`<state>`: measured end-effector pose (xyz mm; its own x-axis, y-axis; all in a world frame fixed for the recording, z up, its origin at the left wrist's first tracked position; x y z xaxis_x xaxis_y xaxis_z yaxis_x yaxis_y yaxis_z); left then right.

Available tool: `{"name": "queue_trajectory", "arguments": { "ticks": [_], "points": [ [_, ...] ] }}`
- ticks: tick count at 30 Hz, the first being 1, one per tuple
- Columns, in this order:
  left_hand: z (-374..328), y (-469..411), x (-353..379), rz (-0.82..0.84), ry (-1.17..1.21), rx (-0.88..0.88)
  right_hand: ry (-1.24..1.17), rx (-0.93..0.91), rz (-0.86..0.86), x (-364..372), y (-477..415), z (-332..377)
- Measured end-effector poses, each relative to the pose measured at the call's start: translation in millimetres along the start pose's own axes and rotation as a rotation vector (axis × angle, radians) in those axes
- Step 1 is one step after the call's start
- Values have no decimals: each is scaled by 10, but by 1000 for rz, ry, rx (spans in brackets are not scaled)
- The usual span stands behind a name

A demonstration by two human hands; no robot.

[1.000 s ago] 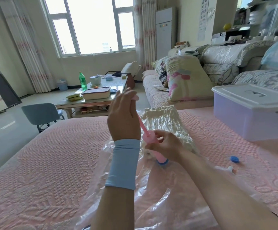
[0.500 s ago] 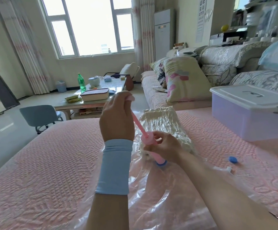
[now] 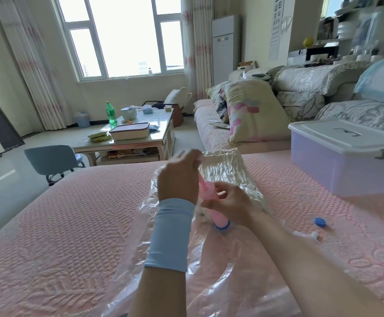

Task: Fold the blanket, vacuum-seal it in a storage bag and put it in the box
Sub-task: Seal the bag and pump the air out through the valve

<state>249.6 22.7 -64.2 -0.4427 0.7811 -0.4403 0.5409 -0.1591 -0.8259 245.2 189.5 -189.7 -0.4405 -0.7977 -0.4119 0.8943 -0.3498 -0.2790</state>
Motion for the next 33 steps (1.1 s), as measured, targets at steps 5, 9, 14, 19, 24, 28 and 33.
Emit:
{"name": "queue_trajectory", "arguments": {
  "ticks": [5,9,14,19,24,28,33],
  "points": [
    [23,-129,-319,-419,110,-27,8,-2,34,39,6,1],
    [84,42,11,-195,132,-49,4,11,7,54,21,1],
    [109,303,401,229,66,-163,-27,5,-22,26,49,38],
    [19,37,-51,-129,100,-5,-3,-2,0,24,51,39],
    [60,-114,-384,-455,126,-5,25,-3,17,49,33,39],
    [119,-6,-93,-293,148,-101,51,-4,1,79,31,60],
    [195,237,354,349,73,-171,64,-8,-42,56,37,73]
  ]
}}
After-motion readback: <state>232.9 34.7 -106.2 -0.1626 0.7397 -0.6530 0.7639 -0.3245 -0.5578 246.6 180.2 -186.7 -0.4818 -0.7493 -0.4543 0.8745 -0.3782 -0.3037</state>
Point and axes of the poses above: each hand's wrist, its own y-axis away from the middle knuckle, its own x-axis out of the palm, z = x × y, the point moved 3 cm from there along -y, towards the middle knuckle, and after that the axes turned 6 degrees about -z, right-handed, at the moved point
